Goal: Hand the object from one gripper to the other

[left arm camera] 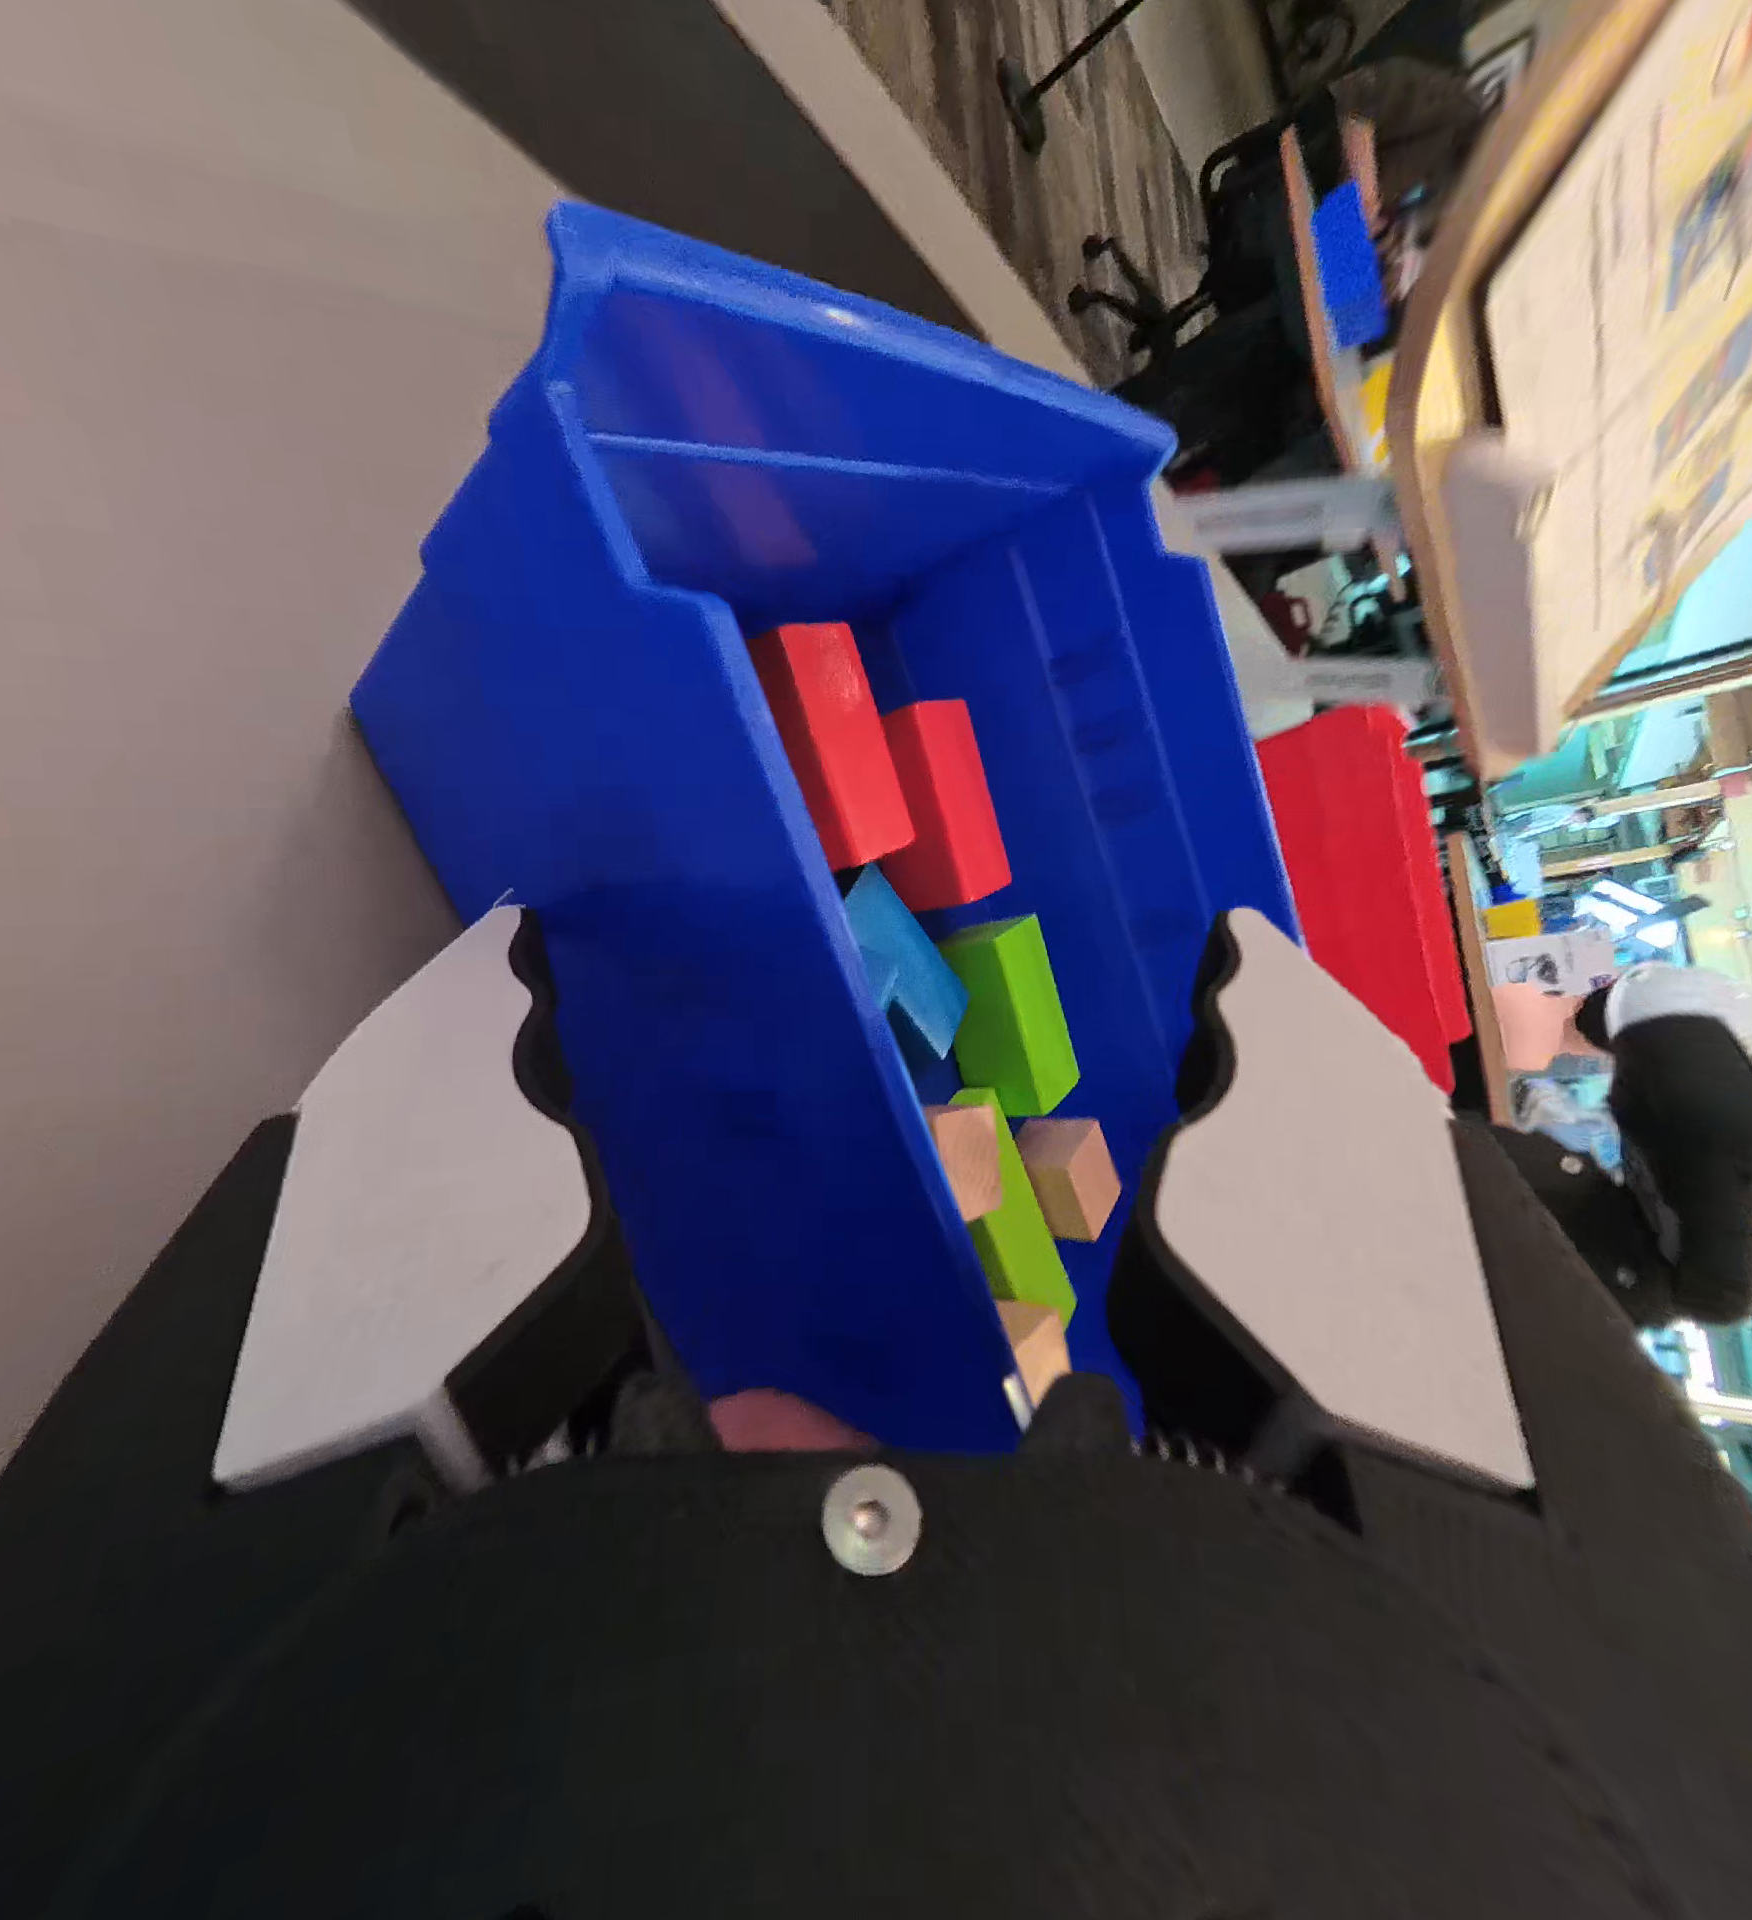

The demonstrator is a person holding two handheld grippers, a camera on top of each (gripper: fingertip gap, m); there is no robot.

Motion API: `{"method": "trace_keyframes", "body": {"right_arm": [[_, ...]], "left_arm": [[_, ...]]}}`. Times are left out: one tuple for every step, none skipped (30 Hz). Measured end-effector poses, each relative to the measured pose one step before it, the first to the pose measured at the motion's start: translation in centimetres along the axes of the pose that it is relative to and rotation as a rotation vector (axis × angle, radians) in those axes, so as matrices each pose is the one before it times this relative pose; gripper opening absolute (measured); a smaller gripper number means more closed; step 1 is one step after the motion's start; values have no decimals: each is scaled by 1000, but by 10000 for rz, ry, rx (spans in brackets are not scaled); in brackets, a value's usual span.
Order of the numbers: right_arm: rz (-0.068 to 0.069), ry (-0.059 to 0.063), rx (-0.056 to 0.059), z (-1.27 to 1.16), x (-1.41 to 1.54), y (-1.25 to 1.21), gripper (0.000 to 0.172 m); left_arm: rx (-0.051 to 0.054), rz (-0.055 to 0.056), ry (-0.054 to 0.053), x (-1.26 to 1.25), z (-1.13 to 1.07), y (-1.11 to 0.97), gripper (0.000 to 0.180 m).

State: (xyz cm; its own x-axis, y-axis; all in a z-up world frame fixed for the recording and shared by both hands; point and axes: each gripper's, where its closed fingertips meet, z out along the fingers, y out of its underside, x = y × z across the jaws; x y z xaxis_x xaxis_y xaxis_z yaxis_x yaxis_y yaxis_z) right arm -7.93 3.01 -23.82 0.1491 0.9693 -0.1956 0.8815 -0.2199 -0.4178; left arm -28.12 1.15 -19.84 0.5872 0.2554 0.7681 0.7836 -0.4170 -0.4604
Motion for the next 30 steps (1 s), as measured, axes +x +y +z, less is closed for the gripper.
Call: {"method": "trace_keyframes", "body": {"right_arm": [[-9, -34, 27, 642, -362, -1183, 27], [55, -408, 17, 616, -848, -1117, 32], [84, -464, 22, 625, -985, -1079, 38], [-55, -194, 21, 653, -734, -1018, 43], [-170, 32, 8, 656, -471, -933, 45], [-105, -53, 16, 648, -534, -911, 48], [17, -139, 69, 618, -566, -923, 51], [89, -92, 135, 586, -406, -975, 53], [100, -11, 145, 552, -224, -959, 54], [84, 12, 120, 517, -149, -893, 55], [97, 18, 99, 505, -116, -856, 55], [131, -23, 109, 487, -149, -843, 57], [166, -194, 119, 526, -336, -822, 60], [162, -310, 121, 595, -503, -751, 74], [119, -122, 98, 582, -296, -637, 81], [53, 13, 63, 467, -136, -520, 83], [37, -15, 106, 376, -115, -520, 85], [100, -46, 127, 313, -58, -512, 87], [91, -29, 91, 282, 23, -454, 89], [29, -13, 9, 254, 40, -369, 91], [-26, 3, -71, 173, 101, -270, 92], [-6, -33, -66, 83, 132, -236, 92], [62, -154, 3, -26, 36, -183, 93], [83, -277, 2, -200, -124, -8, 96], [63, -315, -41, -510, -224, 267, 96], [-13, -244, 12, -857, -259, 490, 95], [-164, -127, 91, -1196, -321, 647, 95], [-356, -180, 105, -1513, -671, 801, 94], [-516, -182, 132, -1847, -947, 947, 92], [-614, 177, 67, -2148, -591, 1212, 93]], "left_arm": [[110, -199, 82, -971, -5, -1470, 113], [82, -124, 82, -900, -26, -1462, 109], [-24, -35, 45, -886, 31, -1357, 106], [-1, -5, 77, -753, 51, -1343, 104], [-104, 62, 42, -761, 68, -1194, 101], [-149, 115, 88, -672, 134, -1055, 99], [-164, 94, 140, -595, 117, -1031, 97], [-179, 55, 109, -668, 63, -1010, 93], [-140, 76, 94, -635, 58, -1011, 91], [-147, 66, 116, -574, 71, -949, 89], [-116, -4, 68, -590, 35, -925, 86], [-102, 38, 16, -510, 66, -857, 85], [-124, 124, -38, -426, 89, -793, 85], [-131, 169, -94, -425, 139, -772, 84], [-213, 281, -39, -252, 222, -668, 80], [-330, 214, -24, -208, 320, -415, 80], [-229, 171, -51, -232, 217, -548, 78], [-100, 253, -29, -178, 132, -663, 75], [-23, 120, 13, -205, 106, -661, 72], [-91, -16, 13, -281, 173, -483, 71], [-174, 36, 91, -103, 259, -295, 71], [-176, 26, -82, -250, 191, -147, 73], [-72, 27, -117, -218, 28, -175, 73], [51, 44, 35, 6, -170, -196, 76], [239, -90, 218, 224, -499, -363, 81], [393, -105, 65, 127, -948, -551, 81], [518, 149, -113, 159, -1328, -657, 81], [494, 364, -270, 170, -1498, -567, 81], [337, 376, -300, 174, -1468, -260, 82], [158, 364, -239, 345, -1400, 109, 82]]}}
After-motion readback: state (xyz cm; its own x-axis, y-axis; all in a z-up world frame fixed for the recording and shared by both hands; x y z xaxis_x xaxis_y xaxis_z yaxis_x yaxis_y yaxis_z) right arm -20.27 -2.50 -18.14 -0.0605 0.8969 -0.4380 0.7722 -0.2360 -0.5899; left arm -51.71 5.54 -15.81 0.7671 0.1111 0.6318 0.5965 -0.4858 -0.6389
